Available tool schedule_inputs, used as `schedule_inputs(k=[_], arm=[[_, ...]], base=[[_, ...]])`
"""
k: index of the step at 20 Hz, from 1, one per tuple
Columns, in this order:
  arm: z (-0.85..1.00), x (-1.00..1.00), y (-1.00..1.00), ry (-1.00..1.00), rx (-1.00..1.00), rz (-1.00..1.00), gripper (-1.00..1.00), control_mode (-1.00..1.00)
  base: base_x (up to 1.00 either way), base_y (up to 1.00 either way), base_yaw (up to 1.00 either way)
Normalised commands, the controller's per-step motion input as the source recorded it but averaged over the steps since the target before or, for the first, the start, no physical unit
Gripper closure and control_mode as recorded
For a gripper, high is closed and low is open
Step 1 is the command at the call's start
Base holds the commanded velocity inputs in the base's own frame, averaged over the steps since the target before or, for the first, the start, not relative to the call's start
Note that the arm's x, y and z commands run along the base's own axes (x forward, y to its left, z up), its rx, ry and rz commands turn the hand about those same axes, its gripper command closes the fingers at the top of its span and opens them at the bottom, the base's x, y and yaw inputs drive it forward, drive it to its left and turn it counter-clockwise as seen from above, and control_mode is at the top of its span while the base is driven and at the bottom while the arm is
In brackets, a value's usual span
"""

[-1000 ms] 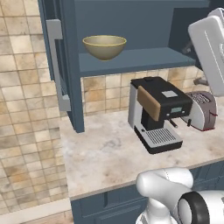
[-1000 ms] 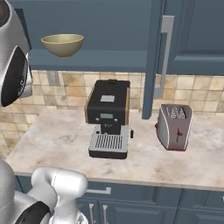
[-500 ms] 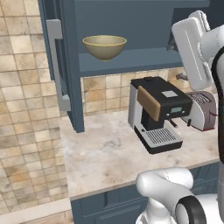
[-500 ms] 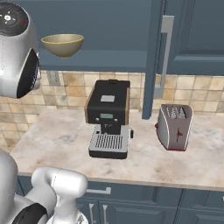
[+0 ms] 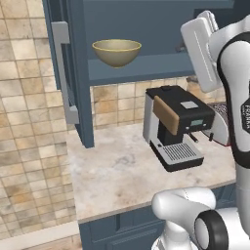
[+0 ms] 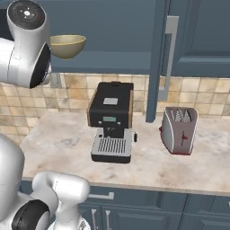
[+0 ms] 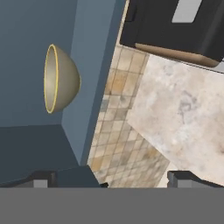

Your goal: Pick up the bowls from the cabinet and place each bowl in front of a stool on the dining counter.

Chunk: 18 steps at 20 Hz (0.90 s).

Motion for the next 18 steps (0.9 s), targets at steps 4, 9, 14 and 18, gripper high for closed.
schedule_inputs(k=[4, 9, 14, 18], arm=[[0.00, 0.43, 0.03, 0.00, 0.00, 0.00, -1.00, -1.00], [0.00, 0.40, 0.06, 0.02, 0.00, 0.00, -1.00, -1.00], [0.00, 0.37, 0.07, 0.04, 0.00, 0.00, -1.00, -1.00], [0.00, 0.39, 0.09, 0.04, 0.00, 0.00, -1.00, -1.00]], base=[[0.00, 0.00, 0.00], [0.00, 0.00, 0.00], [0.00, 0.00, 0.00], [0.00, 0.00, 0.00]])
